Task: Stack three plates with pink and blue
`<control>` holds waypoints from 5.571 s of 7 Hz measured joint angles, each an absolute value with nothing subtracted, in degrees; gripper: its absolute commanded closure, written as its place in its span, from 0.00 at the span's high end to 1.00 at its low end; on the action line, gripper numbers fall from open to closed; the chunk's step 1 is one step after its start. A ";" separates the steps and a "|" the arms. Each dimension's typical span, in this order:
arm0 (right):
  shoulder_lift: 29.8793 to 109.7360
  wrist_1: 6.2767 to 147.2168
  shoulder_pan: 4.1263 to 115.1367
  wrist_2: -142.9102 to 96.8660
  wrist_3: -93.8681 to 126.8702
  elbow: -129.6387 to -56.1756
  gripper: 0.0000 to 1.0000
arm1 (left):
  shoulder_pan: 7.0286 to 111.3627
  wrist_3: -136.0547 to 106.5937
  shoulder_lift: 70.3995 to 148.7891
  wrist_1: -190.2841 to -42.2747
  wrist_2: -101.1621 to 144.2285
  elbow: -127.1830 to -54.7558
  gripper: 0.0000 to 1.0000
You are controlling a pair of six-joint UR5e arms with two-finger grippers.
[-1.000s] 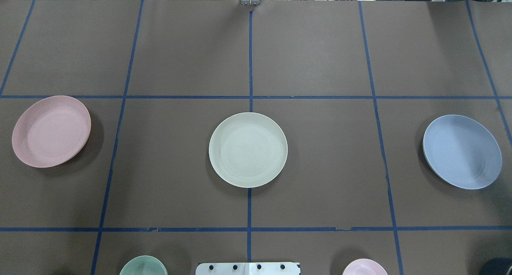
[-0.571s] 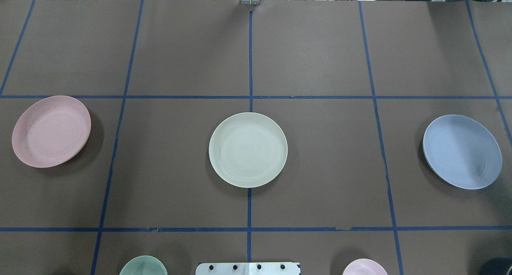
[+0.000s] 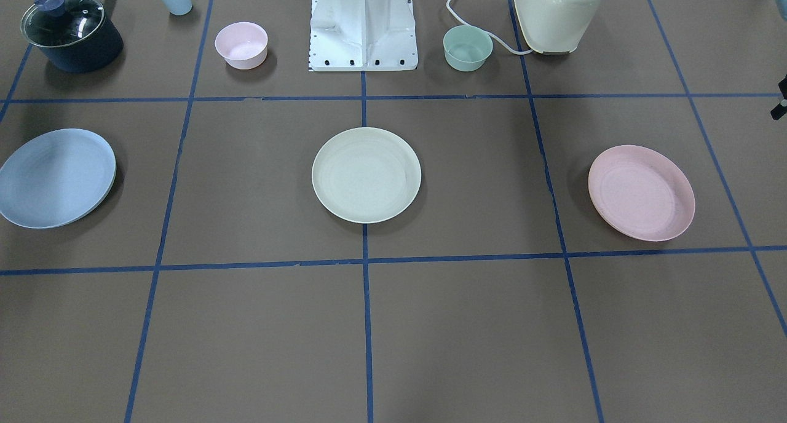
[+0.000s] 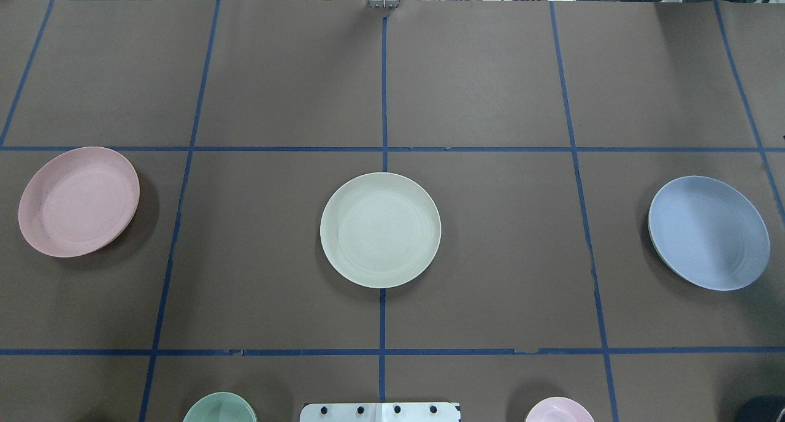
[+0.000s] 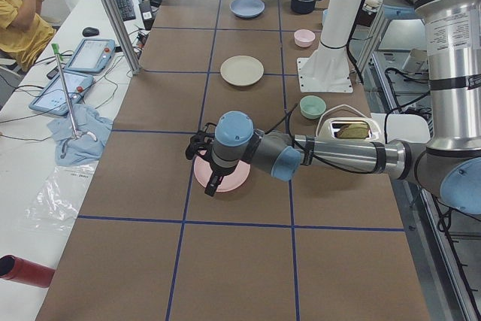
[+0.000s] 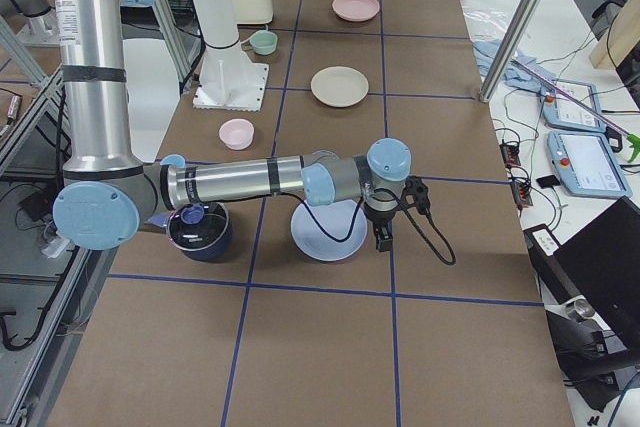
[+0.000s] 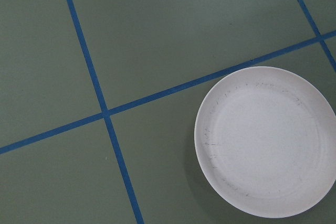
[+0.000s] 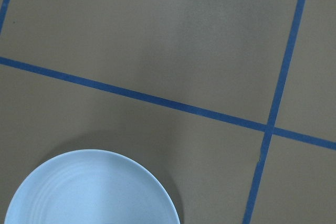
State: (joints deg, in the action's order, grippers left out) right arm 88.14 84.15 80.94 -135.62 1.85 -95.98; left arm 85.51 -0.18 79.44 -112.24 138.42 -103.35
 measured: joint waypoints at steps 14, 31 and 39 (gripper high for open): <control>89.48 80.42 78.84 -136.19 1.78 -90.65 1.00 | 64.54 -26.50 90.70 -129.01 137.35 -77.81 0.00; 91.57 80.42 75.90 -138.32 1.85 -91.23 1.00 | 36.50 -74.39 120.81 -122.68 133.89 -88.79 1.00; 93.23 66.44 72.28 -138.77 8.89 -83.85 0.97 | 42.60 -74.91 120.17 -122.69 132.86 -94.46 1.00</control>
